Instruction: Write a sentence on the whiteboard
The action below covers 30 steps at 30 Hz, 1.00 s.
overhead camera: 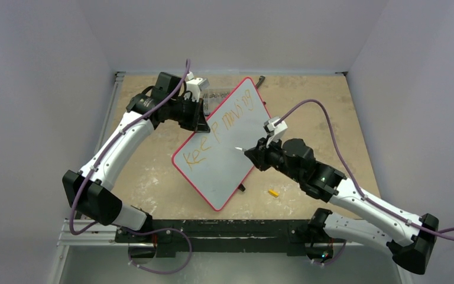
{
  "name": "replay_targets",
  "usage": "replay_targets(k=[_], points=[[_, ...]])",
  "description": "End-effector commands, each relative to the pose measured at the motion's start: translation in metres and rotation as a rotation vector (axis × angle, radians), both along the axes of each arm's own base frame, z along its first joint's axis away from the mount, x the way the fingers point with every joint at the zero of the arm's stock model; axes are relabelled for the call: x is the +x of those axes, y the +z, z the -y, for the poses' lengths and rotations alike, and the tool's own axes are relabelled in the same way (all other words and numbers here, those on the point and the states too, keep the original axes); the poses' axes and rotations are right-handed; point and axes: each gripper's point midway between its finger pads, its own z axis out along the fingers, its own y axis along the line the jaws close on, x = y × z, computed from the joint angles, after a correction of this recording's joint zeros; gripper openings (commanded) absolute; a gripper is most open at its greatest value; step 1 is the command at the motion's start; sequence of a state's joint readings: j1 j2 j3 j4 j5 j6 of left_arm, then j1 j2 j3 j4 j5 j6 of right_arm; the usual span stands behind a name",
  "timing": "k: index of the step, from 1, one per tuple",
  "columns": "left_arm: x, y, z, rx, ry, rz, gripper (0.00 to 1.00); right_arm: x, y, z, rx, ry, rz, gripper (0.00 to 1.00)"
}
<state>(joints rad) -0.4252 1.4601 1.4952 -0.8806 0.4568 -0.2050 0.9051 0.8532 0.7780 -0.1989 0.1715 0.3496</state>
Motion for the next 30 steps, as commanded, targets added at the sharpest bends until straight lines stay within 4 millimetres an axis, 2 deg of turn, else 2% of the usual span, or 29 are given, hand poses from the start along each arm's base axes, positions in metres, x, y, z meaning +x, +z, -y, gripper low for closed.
replay_targets(k=[1, 14, 21, 30], points=[[0.02, -0.002, -0.025, 0.126, 0.052, 0.128, 0.0, -0.007, 0.024, -0.019, 0.011, 0.132, 0.074, 0.0], [0.02, -0.005, -0.029, 0.148, 0.051, 0.143, 0.0, -0.023, 0.018, -0.05, 0.038, 0.323, 0.091, 0.0], [0.022, -0.007, -0.03, 0.156, 0.056, 0.146, 0.0, -0.026, 0.007, -0.057, 0.042, 0.36, 0.075, 0.0], [0.023, -0.008, -0.032, 0.16, 0.065, 0.145, 0.0, -0.031, 0.004, -0.063, 0.07, 0.407, 0.091, 0.0]])
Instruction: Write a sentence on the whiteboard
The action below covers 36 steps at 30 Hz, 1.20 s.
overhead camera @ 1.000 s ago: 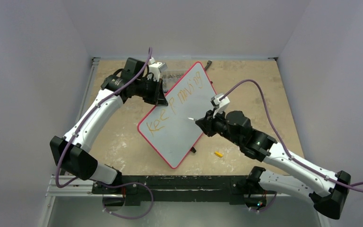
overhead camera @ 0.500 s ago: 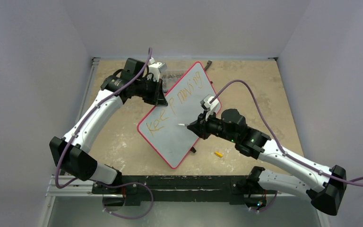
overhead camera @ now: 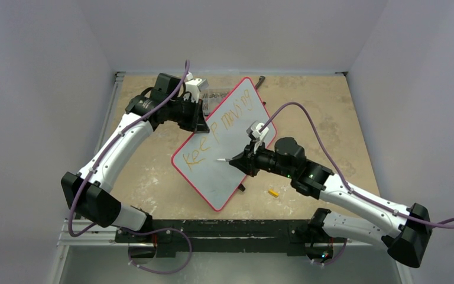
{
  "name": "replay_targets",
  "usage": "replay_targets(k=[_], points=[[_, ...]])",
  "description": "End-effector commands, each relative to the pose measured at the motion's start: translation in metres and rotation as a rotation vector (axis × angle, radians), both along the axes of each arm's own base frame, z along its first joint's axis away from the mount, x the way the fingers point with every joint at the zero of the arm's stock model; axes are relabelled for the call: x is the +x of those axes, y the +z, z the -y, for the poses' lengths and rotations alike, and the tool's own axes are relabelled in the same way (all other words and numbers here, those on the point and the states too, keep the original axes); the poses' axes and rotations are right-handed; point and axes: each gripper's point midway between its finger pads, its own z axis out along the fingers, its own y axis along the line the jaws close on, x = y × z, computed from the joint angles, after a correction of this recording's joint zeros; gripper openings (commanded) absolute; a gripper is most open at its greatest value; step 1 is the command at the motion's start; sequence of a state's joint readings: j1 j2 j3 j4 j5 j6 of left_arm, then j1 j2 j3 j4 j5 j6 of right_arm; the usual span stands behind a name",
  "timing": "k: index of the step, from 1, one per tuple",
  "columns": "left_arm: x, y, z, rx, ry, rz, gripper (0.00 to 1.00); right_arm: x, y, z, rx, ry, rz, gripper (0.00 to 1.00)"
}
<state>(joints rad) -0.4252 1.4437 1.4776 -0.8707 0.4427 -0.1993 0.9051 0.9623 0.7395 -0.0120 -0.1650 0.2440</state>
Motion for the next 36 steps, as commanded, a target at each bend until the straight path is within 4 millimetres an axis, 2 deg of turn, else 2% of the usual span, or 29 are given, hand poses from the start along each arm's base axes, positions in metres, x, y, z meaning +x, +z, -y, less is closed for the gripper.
replay_targets(k=[1, 27, 36], points=[[0.023, -0.007, -0.029, 0.15, 0.061, 0.129, 0.0, -0.005, 0.014, -0.01, 0.055, 0.062, 0.049, 0.0], [0.022, -0.002, -0.029, 0.124, 0.07, 0.127, 0.0, -0.003, 0.006, -0.014, 0.051, 0.073, 0.065, 0.0], [0.022, 0.0, -0.029, 0.117, 0.075, 0.126, 0.0, 0.015, 0.011, 0.018, 0.048, -0.128, 0.1, 0.0]])
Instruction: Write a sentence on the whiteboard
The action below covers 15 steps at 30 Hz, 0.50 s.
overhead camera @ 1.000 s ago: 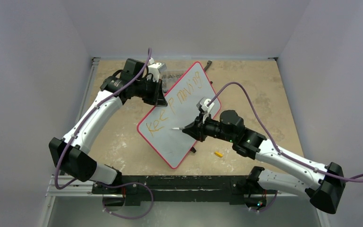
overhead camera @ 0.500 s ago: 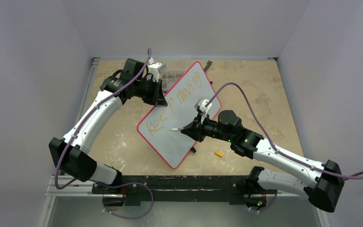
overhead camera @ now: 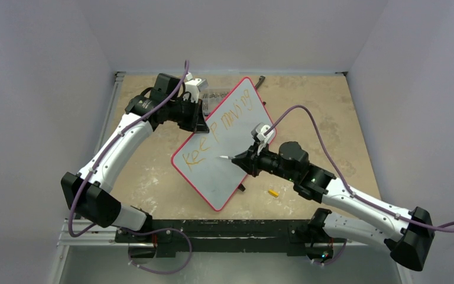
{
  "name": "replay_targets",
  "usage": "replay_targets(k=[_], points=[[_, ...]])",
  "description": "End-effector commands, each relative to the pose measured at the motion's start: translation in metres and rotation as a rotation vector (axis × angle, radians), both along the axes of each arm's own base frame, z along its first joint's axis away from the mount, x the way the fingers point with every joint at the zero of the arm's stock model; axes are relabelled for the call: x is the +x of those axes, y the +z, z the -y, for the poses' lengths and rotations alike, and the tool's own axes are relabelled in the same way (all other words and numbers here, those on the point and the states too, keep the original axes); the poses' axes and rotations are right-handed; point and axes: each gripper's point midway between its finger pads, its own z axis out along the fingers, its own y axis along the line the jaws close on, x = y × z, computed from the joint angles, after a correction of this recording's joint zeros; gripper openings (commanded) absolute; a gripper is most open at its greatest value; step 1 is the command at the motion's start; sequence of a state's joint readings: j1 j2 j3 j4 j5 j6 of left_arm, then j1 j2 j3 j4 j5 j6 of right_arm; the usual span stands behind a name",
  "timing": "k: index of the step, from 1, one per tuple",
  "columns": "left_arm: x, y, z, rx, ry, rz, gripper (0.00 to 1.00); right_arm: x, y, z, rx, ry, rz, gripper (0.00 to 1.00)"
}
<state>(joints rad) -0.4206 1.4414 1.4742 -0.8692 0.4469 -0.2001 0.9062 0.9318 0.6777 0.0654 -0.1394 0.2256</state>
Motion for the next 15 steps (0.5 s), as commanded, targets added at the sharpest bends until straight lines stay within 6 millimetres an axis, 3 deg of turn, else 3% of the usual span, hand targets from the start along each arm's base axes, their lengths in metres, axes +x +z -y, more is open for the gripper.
replay_targets(k=[1, 15], points=[[0.022, 0.001, -0.029, 0.119, 0.074, 0.128, 0.0, 0.013, 0.012, 0.015, 0.022, -0.112, 0.049, 0.0], [0.019, 0.004, -0.028, 0.108, 0.069, 0.136, 0.0, -0.009, 0.007, -0.008, -0.001, 0.078, 0.011, 0.0]])
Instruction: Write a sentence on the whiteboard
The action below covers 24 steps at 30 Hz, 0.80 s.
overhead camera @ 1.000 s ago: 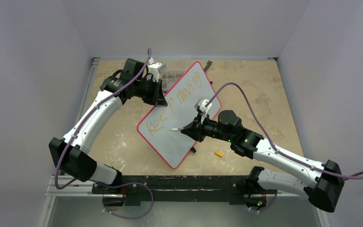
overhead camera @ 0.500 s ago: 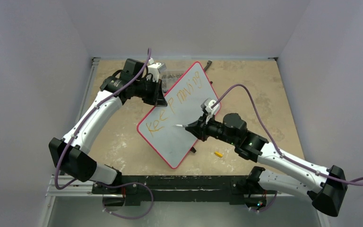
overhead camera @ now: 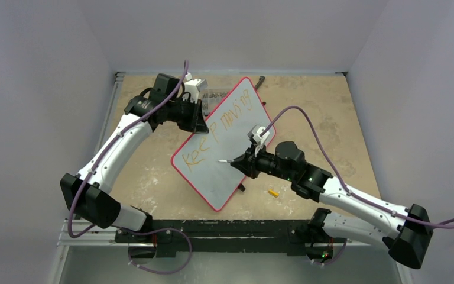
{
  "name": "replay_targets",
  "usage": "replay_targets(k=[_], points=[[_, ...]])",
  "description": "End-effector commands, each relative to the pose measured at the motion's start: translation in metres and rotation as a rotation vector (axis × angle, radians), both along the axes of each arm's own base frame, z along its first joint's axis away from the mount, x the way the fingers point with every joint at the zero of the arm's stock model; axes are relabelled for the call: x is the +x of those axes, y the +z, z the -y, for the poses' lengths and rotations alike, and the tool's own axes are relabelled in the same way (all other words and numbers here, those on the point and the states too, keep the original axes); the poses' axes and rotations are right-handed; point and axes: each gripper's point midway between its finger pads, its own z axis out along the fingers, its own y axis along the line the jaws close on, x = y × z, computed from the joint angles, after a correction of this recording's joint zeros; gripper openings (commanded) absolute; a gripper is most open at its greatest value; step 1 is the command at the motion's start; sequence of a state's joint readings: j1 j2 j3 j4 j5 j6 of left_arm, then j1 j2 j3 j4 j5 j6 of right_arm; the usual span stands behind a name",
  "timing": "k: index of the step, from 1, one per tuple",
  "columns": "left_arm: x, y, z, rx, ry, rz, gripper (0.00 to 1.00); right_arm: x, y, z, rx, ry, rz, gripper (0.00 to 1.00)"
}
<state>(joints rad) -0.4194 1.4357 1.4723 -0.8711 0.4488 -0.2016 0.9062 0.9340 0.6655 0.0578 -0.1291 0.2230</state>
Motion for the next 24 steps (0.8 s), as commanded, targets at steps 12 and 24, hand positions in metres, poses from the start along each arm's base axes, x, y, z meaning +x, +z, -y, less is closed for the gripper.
replay_targets(k=[12, 24], points=[[0.02, 0.004, -0.03, 0.113, 0.076, 0.146, 0.0, -0.02, 0.006, -0.022, 0.015, 0.176, -0.007, 0.0], [0.023, 0.001, -0.032, 0.12, 0.083, 0.138, 0.0, -0.024, -0.001, -0.027, 0.02, 0.205, -0.016, 0.0]])
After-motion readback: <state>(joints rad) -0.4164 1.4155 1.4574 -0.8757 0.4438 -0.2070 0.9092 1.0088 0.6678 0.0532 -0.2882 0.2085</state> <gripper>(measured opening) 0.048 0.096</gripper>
